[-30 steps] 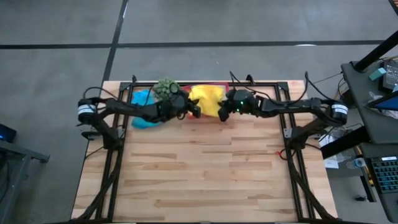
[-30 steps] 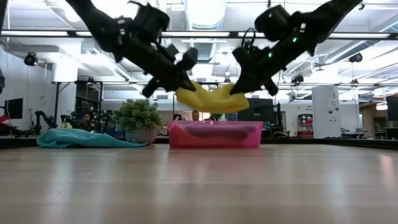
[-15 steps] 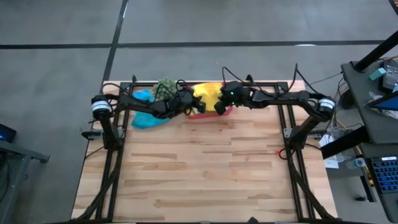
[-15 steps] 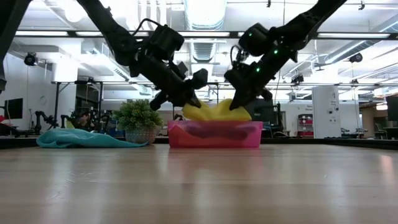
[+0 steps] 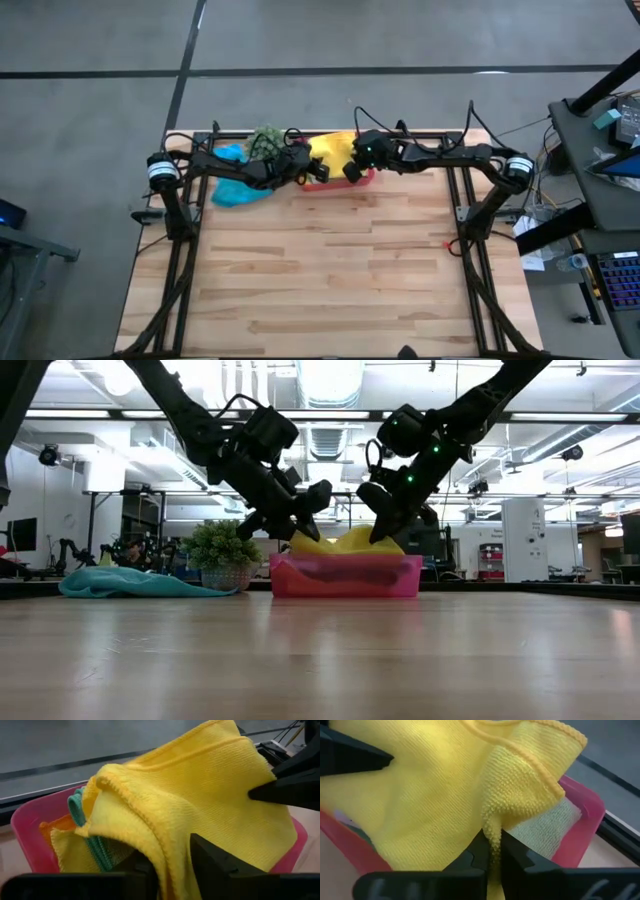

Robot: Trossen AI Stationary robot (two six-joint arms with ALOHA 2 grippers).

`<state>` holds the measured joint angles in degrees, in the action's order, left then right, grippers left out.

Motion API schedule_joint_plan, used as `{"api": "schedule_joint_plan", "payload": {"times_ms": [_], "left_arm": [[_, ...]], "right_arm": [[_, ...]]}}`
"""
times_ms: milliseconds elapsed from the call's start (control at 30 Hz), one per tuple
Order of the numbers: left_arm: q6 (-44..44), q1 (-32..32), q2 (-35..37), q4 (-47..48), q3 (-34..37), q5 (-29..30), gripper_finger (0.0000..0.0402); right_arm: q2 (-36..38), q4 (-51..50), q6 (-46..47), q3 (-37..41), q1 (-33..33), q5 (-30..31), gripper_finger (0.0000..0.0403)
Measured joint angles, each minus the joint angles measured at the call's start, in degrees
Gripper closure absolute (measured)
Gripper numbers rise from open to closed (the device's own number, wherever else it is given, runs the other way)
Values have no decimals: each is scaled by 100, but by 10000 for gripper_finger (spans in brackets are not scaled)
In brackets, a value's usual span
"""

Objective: Fold microfiber towels
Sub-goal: Put the folded yellow microfiber towel into the red bin

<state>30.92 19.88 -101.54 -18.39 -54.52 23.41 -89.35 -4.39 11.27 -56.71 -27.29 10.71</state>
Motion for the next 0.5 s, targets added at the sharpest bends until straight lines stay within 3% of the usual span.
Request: {"api": "schedule_joint_plan", "payload": {"times_ms": [267,500], "left_arm": [[13,-12,123,360,-26,-42,263],[-165,-105,777,1168,-26,-91,251]], "right_arm": [[16,-134,112,0,-26,176,301],[314,-198,26,0,-52,391,237]]}}
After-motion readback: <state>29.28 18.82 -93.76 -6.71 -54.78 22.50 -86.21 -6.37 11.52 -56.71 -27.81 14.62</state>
